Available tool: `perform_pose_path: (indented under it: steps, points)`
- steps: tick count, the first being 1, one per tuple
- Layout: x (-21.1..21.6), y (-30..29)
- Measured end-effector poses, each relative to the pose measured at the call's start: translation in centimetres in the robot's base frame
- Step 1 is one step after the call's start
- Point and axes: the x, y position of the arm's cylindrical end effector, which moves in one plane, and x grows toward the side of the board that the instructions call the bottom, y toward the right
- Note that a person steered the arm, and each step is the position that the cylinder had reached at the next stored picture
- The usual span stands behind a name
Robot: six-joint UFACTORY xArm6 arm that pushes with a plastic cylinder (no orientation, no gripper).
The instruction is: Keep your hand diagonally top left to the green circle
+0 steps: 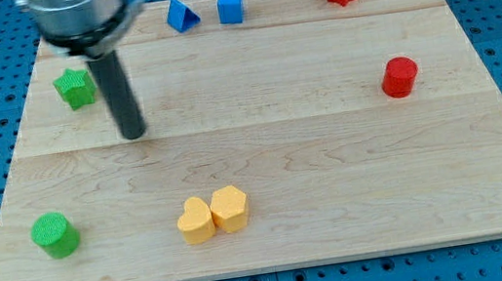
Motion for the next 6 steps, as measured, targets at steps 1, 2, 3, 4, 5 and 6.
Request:
perform_pose_path:
  steps: [1, 2, 3, 4, 5, 6]
  points:
    - [1.0, -5.2]
    - [1.0, -2.0]
    - [1.7, -0.2]
    - [0.3, -5.5]
    - [-1.8, -11.6]
    - [-4.8, -14.2]
